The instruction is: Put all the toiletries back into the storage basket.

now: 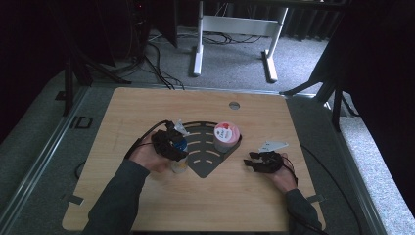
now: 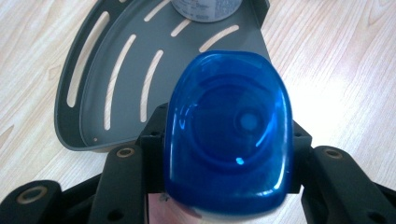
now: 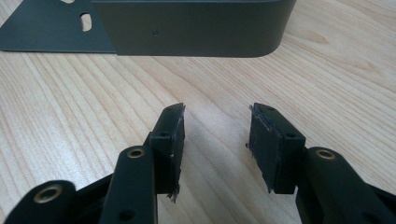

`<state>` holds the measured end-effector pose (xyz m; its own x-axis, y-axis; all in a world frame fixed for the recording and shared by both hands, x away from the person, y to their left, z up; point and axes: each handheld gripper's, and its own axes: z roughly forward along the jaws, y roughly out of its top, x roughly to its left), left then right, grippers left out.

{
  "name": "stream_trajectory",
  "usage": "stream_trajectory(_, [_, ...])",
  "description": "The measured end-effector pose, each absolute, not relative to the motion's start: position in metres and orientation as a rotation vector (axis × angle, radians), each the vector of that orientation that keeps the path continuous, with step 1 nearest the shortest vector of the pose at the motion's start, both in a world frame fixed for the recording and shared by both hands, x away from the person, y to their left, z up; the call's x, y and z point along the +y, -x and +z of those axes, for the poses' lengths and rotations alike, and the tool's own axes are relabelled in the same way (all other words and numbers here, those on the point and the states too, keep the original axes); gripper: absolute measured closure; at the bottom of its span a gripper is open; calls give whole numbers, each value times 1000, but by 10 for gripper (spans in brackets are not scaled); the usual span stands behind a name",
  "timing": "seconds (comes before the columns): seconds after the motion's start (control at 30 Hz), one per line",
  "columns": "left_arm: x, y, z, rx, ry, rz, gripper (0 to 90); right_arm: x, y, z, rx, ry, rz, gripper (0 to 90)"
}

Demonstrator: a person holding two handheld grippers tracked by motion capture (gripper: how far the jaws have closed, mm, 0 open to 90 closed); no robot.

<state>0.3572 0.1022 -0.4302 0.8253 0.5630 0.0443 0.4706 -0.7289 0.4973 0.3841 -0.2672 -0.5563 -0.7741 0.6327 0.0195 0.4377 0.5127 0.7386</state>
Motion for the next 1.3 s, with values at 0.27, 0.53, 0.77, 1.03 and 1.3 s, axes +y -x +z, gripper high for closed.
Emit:
stream_trajectory(0.27, [96,-363,-430,748,-2595,237,513,-267,-384,-556,2504,-903,1120,551])
stream_trajectory(0.53, [92,-367,-438,739,-2655,208,514,-268,-384,-557,2504,-901,1121,551])
stream_trajectory(0.77, [91,-368,-440,742,-2679,204,511,-267,-384,-556,2504,-901,1118,551])
stream_trajectory(1.03, [90,-371,-447,749,-2721,169,503,-267,-384,-556,2505,-902,1118,551])
stream_trajectory(1.3, [89,-371,-449,742,-2736,149,534,-267,-384,-556,2505,-900,1116,550])
